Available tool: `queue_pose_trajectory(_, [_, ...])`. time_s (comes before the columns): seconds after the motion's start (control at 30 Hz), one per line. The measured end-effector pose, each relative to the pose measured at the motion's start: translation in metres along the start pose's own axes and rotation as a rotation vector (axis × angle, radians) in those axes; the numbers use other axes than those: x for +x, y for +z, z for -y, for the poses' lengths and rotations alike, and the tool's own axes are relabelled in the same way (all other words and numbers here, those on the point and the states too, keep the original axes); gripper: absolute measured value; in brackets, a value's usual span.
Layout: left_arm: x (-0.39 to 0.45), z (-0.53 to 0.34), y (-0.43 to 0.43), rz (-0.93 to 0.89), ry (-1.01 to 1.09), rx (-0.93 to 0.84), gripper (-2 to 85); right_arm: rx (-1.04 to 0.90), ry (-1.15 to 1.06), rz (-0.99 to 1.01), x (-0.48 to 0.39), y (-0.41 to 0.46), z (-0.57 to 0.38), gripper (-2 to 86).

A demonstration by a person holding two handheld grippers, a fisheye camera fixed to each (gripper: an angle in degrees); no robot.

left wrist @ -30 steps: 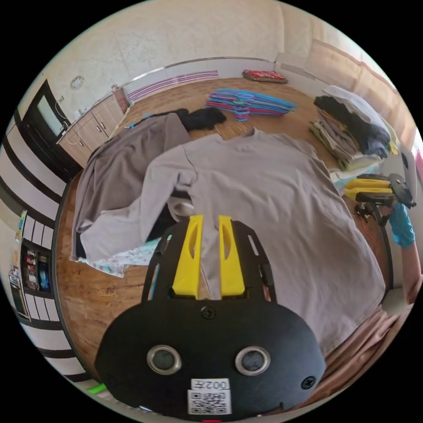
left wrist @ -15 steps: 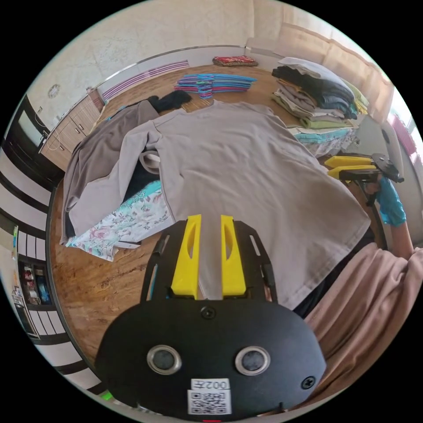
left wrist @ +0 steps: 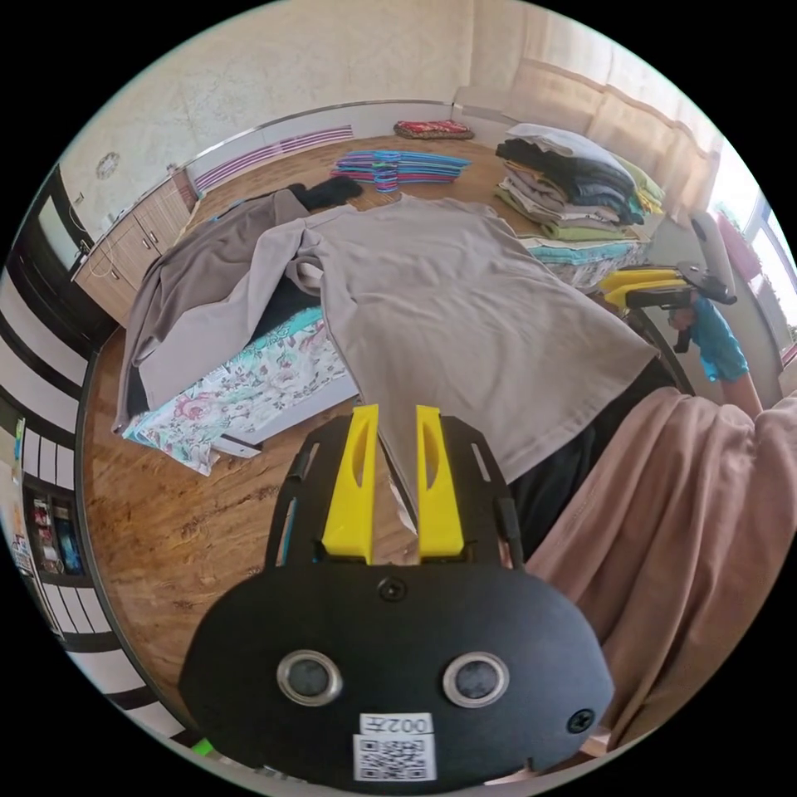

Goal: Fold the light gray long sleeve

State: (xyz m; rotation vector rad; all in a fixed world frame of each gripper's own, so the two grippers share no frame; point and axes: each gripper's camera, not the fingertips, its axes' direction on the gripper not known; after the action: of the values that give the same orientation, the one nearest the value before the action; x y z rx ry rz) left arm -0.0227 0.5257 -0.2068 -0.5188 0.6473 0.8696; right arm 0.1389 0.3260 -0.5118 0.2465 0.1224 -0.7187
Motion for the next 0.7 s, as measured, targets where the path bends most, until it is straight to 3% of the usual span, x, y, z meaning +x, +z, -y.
queue_pose_trajectory(0.43, [-0.013,-0.035,-0.03,-0.062,0.158,-0.084,2.9,0.014,-0.353,0.121,-0.179,0.024,0.039,7.6])
queue_pose_trajectory(0.7, [-0.018,-0.074,-0.044,-0.165,0.24,-0.084,3.7,-0.085,-0.581,0.276,-0.319,0.087,0.055,7.7])
